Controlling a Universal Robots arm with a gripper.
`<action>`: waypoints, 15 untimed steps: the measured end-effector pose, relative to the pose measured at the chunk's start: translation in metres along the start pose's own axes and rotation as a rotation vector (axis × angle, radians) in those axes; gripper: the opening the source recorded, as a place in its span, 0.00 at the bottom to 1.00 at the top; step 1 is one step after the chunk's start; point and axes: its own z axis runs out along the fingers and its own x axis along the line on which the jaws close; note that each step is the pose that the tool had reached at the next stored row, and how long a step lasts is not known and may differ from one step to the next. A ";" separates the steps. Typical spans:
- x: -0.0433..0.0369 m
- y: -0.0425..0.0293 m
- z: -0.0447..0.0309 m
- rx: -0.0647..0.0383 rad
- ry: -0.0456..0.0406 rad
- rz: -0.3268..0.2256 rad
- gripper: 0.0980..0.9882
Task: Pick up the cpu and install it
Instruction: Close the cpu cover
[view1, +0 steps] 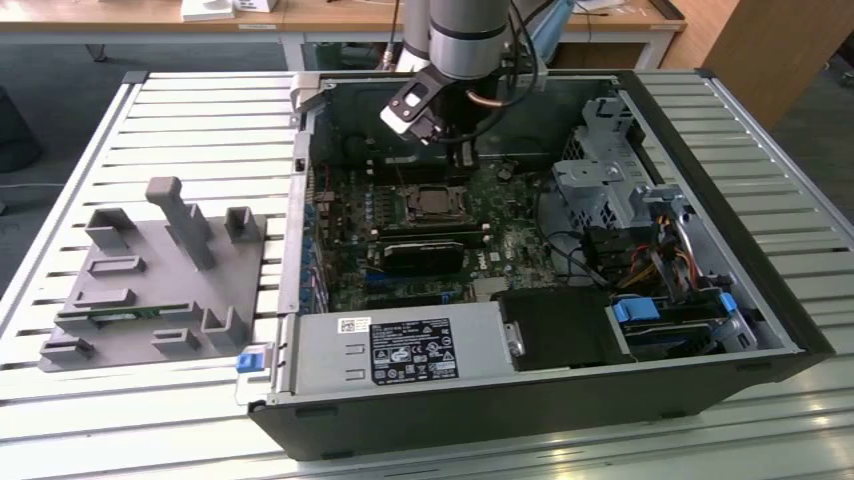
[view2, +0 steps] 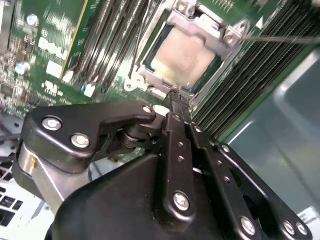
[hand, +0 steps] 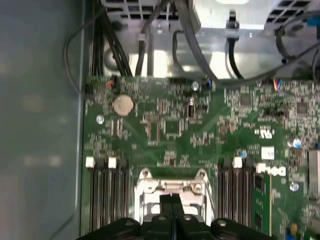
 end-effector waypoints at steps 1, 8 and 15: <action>0.0000 -0.0028 -0.0001 0.000 -0.0001 0.000 0.01; 0.0000 -0.0153 0.0050 0.001 0.0001 0.000 0.01; 0.0000 -0.0272 0.0112 0.003 0.0000 0.000 0.01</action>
